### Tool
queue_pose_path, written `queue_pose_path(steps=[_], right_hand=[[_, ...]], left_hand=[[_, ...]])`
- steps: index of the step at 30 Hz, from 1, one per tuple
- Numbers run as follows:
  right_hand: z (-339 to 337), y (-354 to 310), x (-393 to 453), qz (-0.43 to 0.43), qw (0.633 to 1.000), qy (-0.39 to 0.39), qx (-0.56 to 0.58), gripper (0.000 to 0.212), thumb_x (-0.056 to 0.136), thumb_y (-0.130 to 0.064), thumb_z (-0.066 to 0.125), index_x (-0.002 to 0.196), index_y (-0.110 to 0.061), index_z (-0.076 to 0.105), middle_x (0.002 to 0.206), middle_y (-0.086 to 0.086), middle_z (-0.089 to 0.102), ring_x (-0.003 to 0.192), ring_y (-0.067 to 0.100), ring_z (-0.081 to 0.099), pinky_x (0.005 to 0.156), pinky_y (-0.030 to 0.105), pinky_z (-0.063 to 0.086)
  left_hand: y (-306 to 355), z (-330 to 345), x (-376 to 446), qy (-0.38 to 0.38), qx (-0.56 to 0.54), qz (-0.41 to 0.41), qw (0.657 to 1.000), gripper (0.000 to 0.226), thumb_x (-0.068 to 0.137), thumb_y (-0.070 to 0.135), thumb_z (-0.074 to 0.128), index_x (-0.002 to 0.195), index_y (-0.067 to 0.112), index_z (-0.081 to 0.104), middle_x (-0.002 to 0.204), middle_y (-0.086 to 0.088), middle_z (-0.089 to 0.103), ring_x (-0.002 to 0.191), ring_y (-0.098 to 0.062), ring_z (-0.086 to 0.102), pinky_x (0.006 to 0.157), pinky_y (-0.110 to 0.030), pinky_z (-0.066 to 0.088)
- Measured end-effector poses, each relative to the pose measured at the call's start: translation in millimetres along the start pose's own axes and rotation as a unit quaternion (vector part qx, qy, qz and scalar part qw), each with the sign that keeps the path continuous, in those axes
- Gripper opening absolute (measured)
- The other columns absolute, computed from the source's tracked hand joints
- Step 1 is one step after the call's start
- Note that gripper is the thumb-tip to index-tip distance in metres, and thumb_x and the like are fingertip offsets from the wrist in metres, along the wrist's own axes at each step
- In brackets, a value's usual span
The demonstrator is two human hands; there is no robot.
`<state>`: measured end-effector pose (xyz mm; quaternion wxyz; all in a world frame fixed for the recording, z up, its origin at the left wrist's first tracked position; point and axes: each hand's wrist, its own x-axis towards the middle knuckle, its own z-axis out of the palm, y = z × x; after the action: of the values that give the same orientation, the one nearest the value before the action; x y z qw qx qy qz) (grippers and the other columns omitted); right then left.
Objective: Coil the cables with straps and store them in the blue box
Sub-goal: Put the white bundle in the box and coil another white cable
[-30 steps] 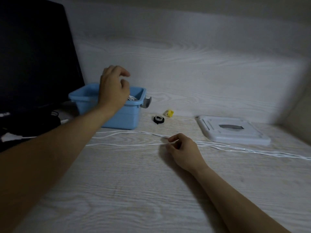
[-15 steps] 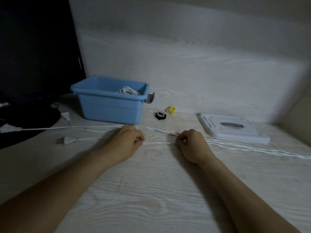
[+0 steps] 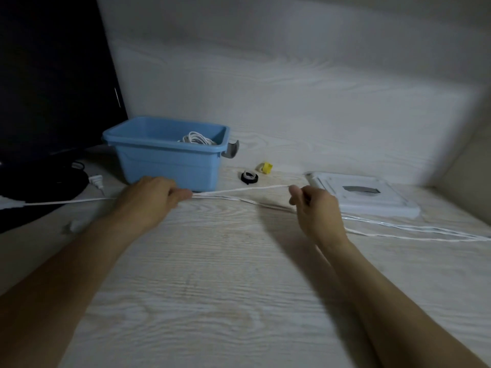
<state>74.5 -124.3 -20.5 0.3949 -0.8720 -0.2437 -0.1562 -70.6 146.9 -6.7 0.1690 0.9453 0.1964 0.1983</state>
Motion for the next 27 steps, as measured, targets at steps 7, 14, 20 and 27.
queue_pose_path(steps=[7,14,20,27], right_hand=[[-15.8,21.2,17.1,0.149,0.949,0.232,0.151,0.046,0.105,-0.032,0.038,0.077,-0.011,0.067,0.076,0.012,0.068,0.081,0.033,0.064,0.068,0.031,0.038],[-13.8,9.4,6.0,0.03,0.985,0.143,0.096,0.036,0.09,-0.023,0.066,0.124,-0.017,0.059,0.108,0.001,0.064,0.104,0.018,0.059,0.094,0.037,0.046],[8.1,-27.8,-19.1,-0.157,0.974,-0.114,0.114,0.025,0.096,-0.034,0.061,0.116,-0.019,0.066,0.101,-0.004,0.068,0.093,0.008,0.063,0.086,0.024,0.05],[3.7,-27.6,-17.1,-0.17,0.974,-0.063,0.138,0.011,0.097,-0.029,0.061,0.097,-0.02,0.067,0.065,-0.003,0.064,0.059,0.014,0.059,0.058,0.031,0.047]], left_hand=[[5.1,12.9,-2.6,-0.095,0.025,0.053,0.994,0.029,0.101,0.029,0.047,0.076,0.017,0.055,0.081,-0.001,0.06,0.08,-0.021,0.056,0.071,-0.033,0.042],[20.3,9.8,-13.4,-0.002,-0.168,0.085,0.982,0.041,0.102,0.027,0.043,0.064,0.016,0.049,0.057,0.008,0.052,0.052,-0.006,0.047,0.057,-0.028,0.038],[56.1,11.3,-28.6,-0.088,-0.561,-0.04,0.822,0.039,0.107,0.029,0.03,0.077,0.008,0.042,0.045,0.0,0.029,0.031,-0.009,0.019,0.034,-0.014,0.017],[47.2,-4.2,-17.6,-0.121,-0.779,-0.127,0.602,0.033,0.102,0.029,0.033,0.078,0.015,0.05,0.052,0.008,0.027,0.037,-0.005,0.022,0.037,-0.02,0.02]])
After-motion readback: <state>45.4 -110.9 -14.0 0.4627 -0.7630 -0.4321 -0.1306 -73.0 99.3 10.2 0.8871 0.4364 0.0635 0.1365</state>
